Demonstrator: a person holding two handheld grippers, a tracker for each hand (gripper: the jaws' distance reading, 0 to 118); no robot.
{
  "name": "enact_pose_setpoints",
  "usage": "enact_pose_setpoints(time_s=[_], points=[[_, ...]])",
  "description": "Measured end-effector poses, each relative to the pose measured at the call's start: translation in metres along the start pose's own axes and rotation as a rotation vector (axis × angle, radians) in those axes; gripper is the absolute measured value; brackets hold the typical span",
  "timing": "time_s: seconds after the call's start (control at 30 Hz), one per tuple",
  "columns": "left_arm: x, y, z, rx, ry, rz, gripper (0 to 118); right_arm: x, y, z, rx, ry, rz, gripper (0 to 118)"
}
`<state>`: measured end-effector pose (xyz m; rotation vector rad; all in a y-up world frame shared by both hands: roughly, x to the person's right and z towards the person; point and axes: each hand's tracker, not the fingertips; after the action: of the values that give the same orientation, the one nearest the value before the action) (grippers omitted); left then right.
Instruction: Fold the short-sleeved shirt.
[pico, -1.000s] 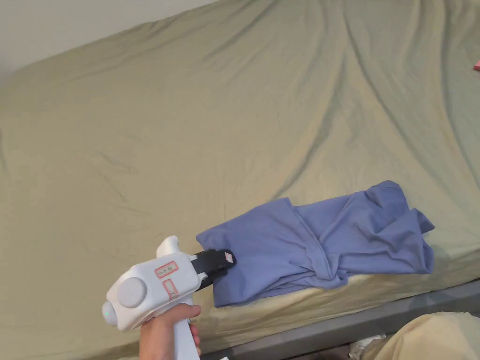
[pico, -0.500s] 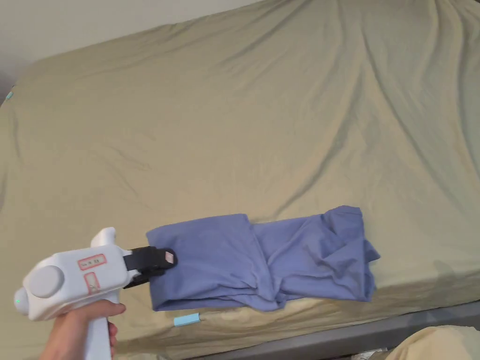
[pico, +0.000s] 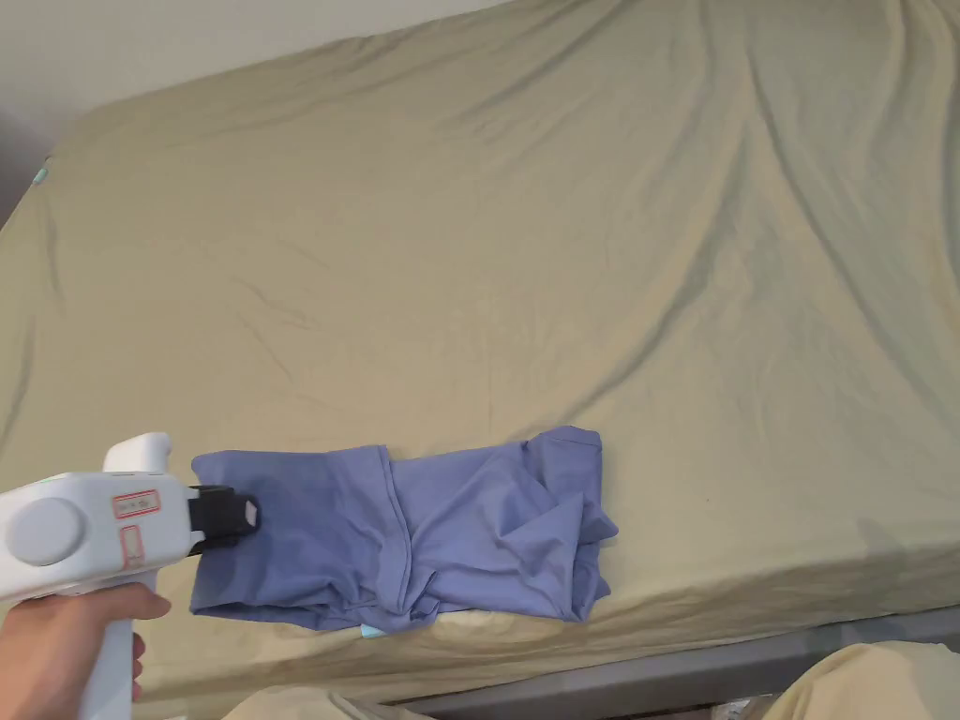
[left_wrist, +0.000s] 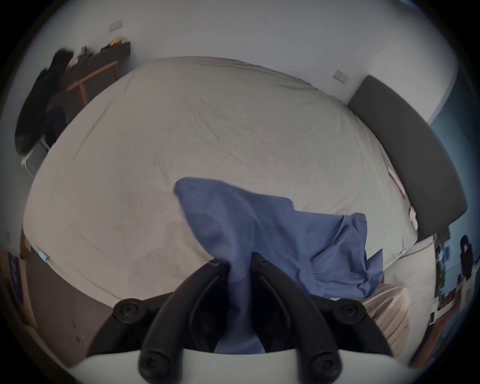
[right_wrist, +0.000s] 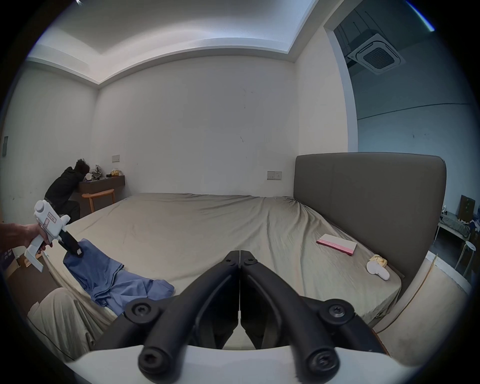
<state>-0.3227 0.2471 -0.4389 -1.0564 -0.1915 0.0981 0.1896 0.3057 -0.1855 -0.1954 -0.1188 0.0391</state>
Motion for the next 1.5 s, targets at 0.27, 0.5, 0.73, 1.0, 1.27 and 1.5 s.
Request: enact_pose_setpoints(time_s=[0.27,0.5,0.73,1.0,1.27,1.5], points=[[0.104,0.011,-0.001,0.005,-0.165,-0.098,13,0.022,-0.006,0.012,0.016,-0.026,-0.072,1],[0.168,0.010,-0.041,-0.056,-0.252,-0.111,13,0.038,-0.018,0.022,0.011,-0.060,-0.070,1],[0.224,-0.003,-0.095,-0.120,-0.260,-0.150,13,0.061,-0.029,0.026,-0.009,-0.106,-0.090,1],[0.228,-0.021,-0.110,-0.113,-0.257,-0.161,13,0.066,-0.031,0.029,-0.026,-0.121,-0.085,1],[0.214,-0.035,-0.080,-0.056,-0.348,-0.148,64,0.048,-0.022,0.030,-0.017,-0.090,-0.079,1],[0.171,-0.061,-0.011,0.195,-0.404,-0.130,118,0.031,-0.008,0.043,0.006,-0.061,-0.055,1]])
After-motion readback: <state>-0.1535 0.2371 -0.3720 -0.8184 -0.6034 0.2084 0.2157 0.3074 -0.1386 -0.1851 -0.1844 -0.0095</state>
